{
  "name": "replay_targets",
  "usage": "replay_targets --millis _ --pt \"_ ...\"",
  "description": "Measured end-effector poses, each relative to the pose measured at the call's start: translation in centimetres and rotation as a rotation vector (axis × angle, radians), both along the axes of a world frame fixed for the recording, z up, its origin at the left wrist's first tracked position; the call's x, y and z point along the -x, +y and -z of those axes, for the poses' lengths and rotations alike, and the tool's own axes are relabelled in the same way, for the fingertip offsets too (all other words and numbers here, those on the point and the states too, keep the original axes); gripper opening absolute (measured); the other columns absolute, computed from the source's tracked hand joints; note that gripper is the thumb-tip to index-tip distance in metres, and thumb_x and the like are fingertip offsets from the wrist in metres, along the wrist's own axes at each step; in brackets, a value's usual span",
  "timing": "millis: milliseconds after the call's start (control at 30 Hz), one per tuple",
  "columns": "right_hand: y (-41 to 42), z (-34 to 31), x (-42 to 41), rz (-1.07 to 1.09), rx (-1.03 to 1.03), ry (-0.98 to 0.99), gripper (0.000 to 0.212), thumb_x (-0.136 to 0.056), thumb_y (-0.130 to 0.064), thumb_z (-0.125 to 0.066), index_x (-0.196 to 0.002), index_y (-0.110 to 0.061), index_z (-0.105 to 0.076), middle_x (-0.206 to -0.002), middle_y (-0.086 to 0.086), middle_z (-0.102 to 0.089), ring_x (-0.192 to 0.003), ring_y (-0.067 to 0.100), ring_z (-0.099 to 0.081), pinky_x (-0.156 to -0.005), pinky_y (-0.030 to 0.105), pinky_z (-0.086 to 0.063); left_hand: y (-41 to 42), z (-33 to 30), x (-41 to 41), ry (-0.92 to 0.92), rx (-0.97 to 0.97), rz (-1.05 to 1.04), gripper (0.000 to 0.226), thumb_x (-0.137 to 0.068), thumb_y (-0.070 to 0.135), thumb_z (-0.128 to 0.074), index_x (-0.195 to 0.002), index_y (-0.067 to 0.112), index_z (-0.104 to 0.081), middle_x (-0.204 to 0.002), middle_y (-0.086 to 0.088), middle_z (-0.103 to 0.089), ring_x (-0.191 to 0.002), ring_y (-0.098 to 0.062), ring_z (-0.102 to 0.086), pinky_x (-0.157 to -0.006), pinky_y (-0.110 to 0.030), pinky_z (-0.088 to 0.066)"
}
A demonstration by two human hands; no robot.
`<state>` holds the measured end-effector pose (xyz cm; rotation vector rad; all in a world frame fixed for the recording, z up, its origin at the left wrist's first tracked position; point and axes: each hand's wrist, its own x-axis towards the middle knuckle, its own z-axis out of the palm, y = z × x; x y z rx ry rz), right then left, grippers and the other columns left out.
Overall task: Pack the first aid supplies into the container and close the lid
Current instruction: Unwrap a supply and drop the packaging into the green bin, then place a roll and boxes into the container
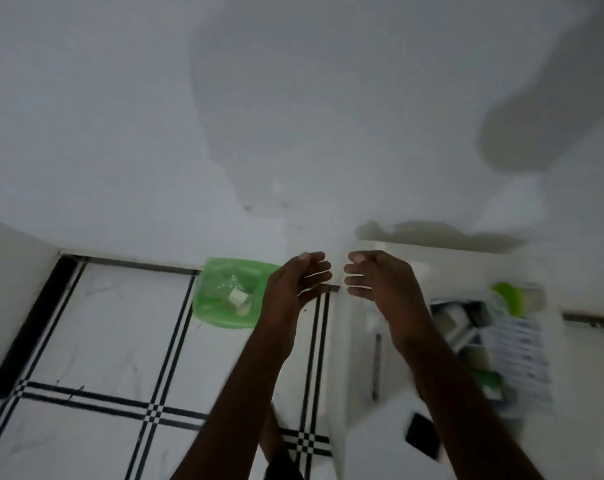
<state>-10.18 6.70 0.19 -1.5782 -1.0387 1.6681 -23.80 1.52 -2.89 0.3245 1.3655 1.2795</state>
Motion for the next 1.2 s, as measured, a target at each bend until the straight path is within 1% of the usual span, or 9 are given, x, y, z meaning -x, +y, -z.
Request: replay_targets --millis 300,400,467,567,733,867,1033,1133,1200 --pt "-3.9 -2.0 -20.5 -0.001 -0.163 -0.320 0.023 -0.086 -0.032 -0.057 -0.100 -0.019 -0.070 -0.092 0.003 -0.074 -0.085 0.024 -0.071 -0.084 0.051 -0.057 -1.2 -2.2 -18.7 -0.083 0.031 0.267 0.037 -0.102 0.029 -0.045 -0.112 0.004 -0.071 -0.104 -0.015 -0.074 -0.092 -0.025 -0.071 -0.083 -0.035 -0.057" --pt "-6.5 0.3 -25.0 -0.032 -0.291 -0.544 0.020 -0.086 -0.027 -0.058 -0.102 -0.021 -0.069 -0.098 0.000 -0.074 -0.090 0.021 -0.070 -0.085 0.039 -0.056 -2.4 -1.6 -21.5 0.020 0.061 0.303 0.037 -0.102 0.024 -0.046 -0.117 -0.002 -0.068 -0.106 -0.019 -0.072 -0.090 -0.025 -0.070 -0.072 -0.025 -0.058" --pt "-8.5 2.7 -27.2 -0.062 -0.398 -0.735 0.020 -0.085 -0.016 -0.064 -0.105 -0.016 -0.067 -0.103 0.004 -0.073 -0.091 0.023 -0.070 -0.080 0.030 -0.052 -3.4 -0.9 -22.3 0.093 0.037 0.331 0.036 -0.103 0.024 -0.046 -0.117 -0.001 -0.068 -0.109 -0.022 -0.073 -0.095 -0.032 -0.070 -0.080 -0.032 -0.058" --pt "-11.3 7.4 -29.4 -0.260 -0.445 -0.918 0.043 -0.077 -0.019 -0.069 -0.118 -0.008 -0.059 -0.113 0.013 -0.067 -0.096 0.031 -0.065 -0.082 0.036 -0.052 -5.0 0.1 -23.1 0.158 -0.001 0.345 0.034 -0.104 0.024 -0.045 -0.115 0.002 -0.070 -0.108 -0.023 -0.073 -0.104 -0.039 -0.069 -0.089 -0.045 -0.056" --pt "-13.6 10.8 -28.7 -0.432 -0.435 -1.057 0.068 -0.064 -0.020 -0.085 -0.121 -0.004 -0.053 -0.117 0.019 -0.061 -0.105 0.037 -0.056 -0.086 0.047 -0.051 -6.5 0.7 -23.7 0.255 -0.075 0.336 0.031 -0.104 0.017 -0.046 -0.113 -0.003 -0.068 -0.102 -0.028 -0.071 -0.090 -0.038 -0.069 -0.073 -0.029 -0.059" --pt "-13.8 10.9 -28.7 -0.383 -0.517 -1.183 0.058 -0.067 -0.025 -0.082 -0.114 -0.003 -0.054 -0.109 0.022 -0.059 -0.097 0.036 -0.055 -0.079 0.043 -0.051 -9.0 0.4 -23.9 0.589 -0.152 0.255 0.026 -0.101 0.017 -0.050 -0.093 0.003 -0.070 -0.075 -0.007 -0.071 -0.069 -0.013 -0.064 -0.060 -0.018 -0.049" --pt "-13.5 8.0 -29.8 -0.115 -0.442 -1.096 0.065 -0.066 -0.043 -0.076 -0.114 -0.008 -0.050 -0.110 0.016 -0.049 -0.099 0.028 -0.048 -0.079 0.028 -0.040 -13.9 3.2 -25.1 0.864 -0.019 0.256 0.028 -0.100 0.016 -0.051 -0.076 0.014 -0.064 -0.068 0.001 -0.065 -0.064 -0.005 -0.057 -0.061 -0.019 -0.044" --pt "-13.5 5.0 -28.3 0.041 -0.531 -0.996 0.064 -0.065 -0.035 -0.083 -0.112 -0.005 -0.051 -0.112 0.019 -0.047 -0.100 0.030 -0.052 -0.078 0.027 -0.046 -15.6 7.6 -25.5 1.164 -0.010 0.467 0.011 -0.092 0.014 -0.058 -0.092 0.016 -0.069 -0.092 -0.002 -0.069 -0.085 -0.015 -0.060 -0.073 -0.025 -0.048" --pt "-13.1 4.2 -26.5 0.041 -0.603 -0.951 0.061 -0.069 -0.036 -0.081 -0.114 -0.006 -0.053 -0.116 0.020 -0.047 -0.107 0.031 -0.053 -0.083 0.033 -0.053 -16.1 10.2 -25.4 1.340 -0.029 0.671 0.025 -0.084 0.011 -0.068 -0.109 0.014 -0.069 -0.113 -0.007 -0.068 -0.104 -0.025 -0.061 -0.084 -0.033 -0.053"
